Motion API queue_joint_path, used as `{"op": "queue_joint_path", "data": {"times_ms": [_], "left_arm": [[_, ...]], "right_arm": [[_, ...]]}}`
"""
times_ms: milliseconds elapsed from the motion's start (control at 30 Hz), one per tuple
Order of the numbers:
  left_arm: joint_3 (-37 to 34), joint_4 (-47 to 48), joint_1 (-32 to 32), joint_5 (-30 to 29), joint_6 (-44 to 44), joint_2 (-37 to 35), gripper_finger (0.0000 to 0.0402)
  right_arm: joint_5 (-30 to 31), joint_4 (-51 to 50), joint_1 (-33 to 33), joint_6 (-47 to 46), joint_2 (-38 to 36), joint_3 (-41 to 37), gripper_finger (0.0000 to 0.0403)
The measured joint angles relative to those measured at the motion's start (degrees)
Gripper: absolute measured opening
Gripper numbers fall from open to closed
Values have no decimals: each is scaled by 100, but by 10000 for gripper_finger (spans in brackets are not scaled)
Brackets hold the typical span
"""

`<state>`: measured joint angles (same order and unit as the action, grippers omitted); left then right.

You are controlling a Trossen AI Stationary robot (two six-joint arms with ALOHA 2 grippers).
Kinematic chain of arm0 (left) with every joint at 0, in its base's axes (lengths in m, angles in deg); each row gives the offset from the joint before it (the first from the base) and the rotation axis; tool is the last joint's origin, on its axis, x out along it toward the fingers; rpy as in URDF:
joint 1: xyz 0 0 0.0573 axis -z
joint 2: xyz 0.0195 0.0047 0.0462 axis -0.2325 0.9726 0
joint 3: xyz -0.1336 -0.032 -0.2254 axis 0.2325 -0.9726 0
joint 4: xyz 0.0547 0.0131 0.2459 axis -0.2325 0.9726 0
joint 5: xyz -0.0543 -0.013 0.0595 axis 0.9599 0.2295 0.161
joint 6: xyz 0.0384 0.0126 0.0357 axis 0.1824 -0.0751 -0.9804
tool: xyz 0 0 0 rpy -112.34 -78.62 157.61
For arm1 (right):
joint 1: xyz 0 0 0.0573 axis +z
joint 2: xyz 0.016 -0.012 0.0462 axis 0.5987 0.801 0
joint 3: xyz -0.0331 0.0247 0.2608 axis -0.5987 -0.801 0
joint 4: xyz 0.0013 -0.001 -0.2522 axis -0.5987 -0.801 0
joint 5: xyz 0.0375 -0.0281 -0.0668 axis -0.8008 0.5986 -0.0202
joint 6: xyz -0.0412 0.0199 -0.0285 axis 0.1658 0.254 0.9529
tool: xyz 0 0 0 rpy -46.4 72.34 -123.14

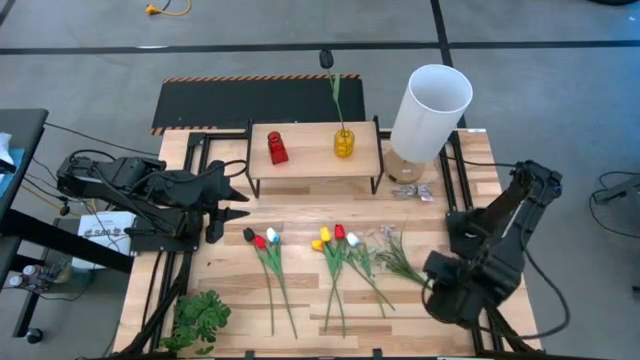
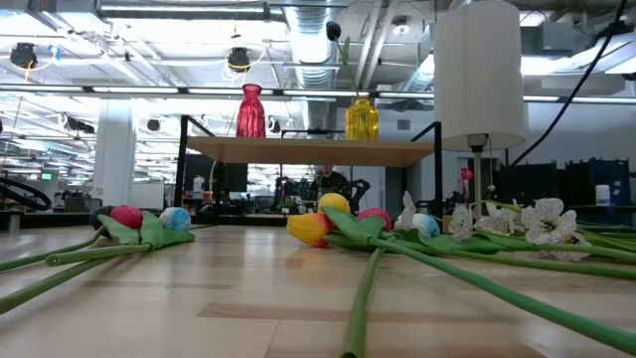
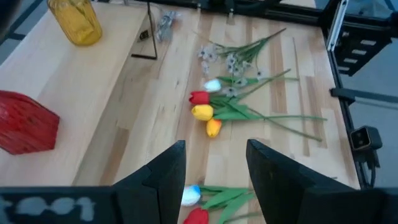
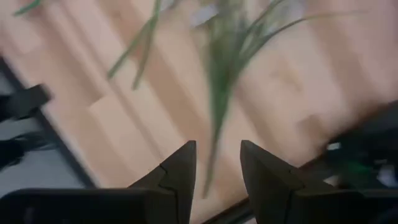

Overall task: Pick and place flowers into a vace then onto a shelf
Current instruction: Put the white flower into the yellow flower vase

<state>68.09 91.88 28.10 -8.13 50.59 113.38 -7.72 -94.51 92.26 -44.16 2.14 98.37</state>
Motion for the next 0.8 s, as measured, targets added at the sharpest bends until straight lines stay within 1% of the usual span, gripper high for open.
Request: {"op": "queue_joint_path", "data": {"times_ms": [167,333,467,667,800], "left_arm": [[0,41,0,61,0,2,158],[0,48,0,58,-93,1,158],[0,76,0,58,-391,1,158],[0,76,0,58,-525,0,158],[0,66,0,56,-560,2,158]], "right_arm": [[-222,1399,46,-525,43,-582,117],[-190,2572,-404,-1081,65,-1188,117],[76,2882,-748,-1117,67,-1338,117],[51,2985,-1181,-852,67,-1498,117],[12,3286,-1403,-733,167,-1535,117]]}}
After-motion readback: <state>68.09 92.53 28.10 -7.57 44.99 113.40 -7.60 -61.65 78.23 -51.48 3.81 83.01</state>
